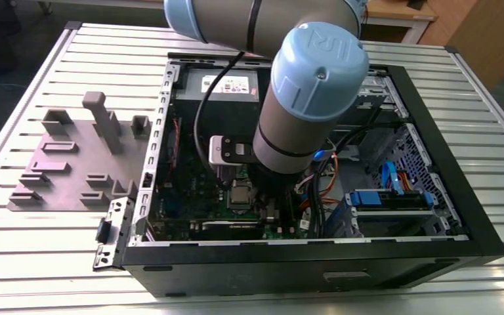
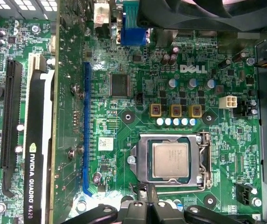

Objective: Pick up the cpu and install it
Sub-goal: 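Install the first cpu locking lever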

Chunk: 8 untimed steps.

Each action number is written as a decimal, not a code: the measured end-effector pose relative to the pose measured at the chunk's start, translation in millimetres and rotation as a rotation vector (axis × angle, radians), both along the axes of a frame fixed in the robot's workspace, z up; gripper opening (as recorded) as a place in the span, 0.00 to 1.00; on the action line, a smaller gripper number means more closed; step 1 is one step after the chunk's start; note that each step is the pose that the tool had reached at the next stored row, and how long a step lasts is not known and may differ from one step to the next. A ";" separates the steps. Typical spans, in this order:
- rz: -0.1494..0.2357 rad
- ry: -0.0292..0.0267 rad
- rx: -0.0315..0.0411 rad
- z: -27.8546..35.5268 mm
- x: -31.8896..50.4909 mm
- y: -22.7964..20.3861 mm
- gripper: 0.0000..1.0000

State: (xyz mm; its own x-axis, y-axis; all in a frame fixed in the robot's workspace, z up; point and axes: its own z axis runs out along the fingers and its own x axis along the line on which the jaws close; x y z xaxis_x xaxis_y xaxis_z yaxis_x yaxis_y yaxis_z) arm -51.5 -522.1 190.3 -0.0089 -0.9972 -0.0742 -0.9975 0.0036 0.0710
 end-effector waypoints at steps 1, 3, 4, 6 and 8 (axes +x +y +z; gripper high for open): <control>0.000 0.0000 0.0000 -0.1 0.3 0.0 0.11; 0.000 0.0000 0.0001 -0.1 0.9 0.0 0.11; 0.000 -0.0001 0.0001 -0.1 1.0 0.0 0.11; 0.000 -0.0001 0.0001 -0.1 1.1 0.0 0.11; 0.000 0.0000 0.0001 -0.1 1.3 0.0 0.11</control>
